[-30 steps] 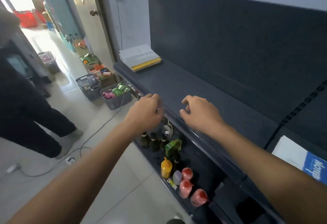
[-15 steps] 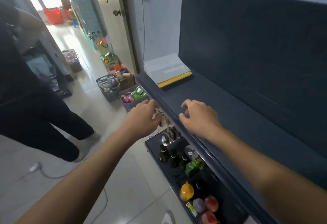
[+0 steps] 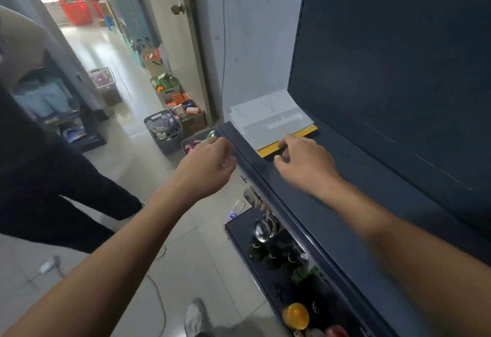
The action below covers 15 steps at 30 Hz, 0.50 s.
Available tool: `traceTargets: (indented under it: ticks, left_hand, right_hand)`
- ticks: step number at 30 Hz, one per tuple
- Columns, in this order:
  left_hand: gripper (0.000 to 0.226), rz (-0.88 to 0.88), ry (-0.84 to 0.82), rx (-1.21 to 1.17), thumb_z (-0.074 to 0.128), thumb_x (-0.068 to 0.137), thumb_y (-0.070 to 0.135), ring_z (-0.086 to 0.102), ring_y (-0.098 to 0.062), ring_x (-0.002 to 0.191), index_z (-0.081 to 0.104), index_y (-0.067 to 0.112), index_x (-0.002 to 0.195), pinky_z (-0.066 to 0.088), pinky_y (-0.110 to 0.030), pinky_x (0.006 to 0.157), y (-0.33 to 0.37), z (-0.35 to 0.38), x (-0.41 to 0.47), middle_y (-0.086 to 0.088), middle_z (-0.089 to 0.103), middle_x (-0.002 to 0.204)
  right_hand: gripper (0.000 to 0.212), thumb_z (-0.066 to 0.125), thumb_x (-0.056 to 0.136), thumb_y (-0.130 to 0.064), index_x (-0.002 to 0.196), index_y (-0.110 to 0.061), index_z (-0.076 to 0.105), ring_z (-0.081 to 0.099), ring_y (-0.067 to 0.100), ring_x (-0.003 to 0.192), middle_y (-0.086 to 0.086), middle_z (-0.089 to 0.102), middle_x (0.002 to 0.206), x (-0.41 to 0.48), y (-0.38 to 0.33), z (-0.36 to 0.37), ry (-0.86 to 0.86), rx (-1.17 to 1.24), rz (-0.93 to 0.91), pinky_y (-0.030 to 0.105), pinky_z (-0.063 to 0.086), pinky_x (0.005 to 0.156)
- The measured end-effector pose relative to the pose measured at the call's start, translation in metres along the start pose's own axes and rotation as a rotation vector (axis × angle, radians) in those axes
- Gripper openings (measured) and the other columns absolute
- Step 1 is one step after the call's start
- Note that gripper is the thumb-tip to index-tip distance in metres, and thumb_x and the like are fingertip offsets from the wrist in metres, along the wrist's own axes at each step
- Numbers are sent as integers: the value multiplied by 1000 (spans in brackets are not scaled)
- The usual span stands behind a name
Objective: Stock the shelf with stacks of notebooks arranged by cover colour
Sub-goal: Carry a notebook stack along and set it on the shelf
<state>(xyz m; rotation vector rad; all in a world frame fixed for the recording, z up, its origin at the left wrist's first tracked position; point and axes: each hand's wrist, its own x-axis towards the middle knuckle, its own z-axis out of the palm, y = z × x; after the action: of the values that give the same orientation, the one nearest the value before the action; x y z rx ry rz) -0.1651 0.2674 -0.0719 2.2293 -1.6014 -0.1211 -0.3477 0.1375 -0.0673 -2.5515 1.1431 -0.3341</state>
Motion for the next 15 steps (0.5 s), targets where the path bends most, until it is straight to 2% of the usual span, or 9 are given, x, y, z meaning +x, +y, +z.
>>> traceTargets:
  ticks: [3, 7, 13, 15]
  left_hand:
    - [26, 44, -13, -36, 53, 99, 30, 61, -14, 94, 63, 18, 120, 52, -30, 81, -16, 1, 29, 2, 61, 114]
    - [26, 111, -38, -51, 51, 97, 30, 61, -18, 96, 63, 17, 116, 52, -37, 84, -43, -1, 65, 0, 62, 113]
    - [28, 231, -41, -107, 50, 100, 30, 60, -13, 90, 62, 19, 122, 46, -28, 78, -95, -19, 122, 4, 60, 112]
    - [29, 270, -33, -131, 50, 100, 31, 61, -11, 88, 62, 19, 123, 50, -29, 78, -110, -23, 139, 5, 60, 112]
  right_hand:
    - [27, 55, 96, -36, 120, -23, 58, 61, 22, 95, -7, 63, 110, 15, -3, 6, -2, -9, 48, 37, 52, 76]
    - [27, 53, 96, -35, 121, -24, 58, 61, 20, 95, -7, 64, 112, 40, -10, 14, -9, -18, 162, 37, 53, 77]
    - [30, 54, 95, -33, 122, -22, 59, 59, 20, 93, -6, 63, 107, 86, -38, 24, 73, 8, 359, 33, 44, 72]
    - [29, 53, 95, -32, 120, -20, 61, 58, 20, 90, -5, 64, 102, 95, -47, 29, 132, 14, 398, 32, 45, 70]
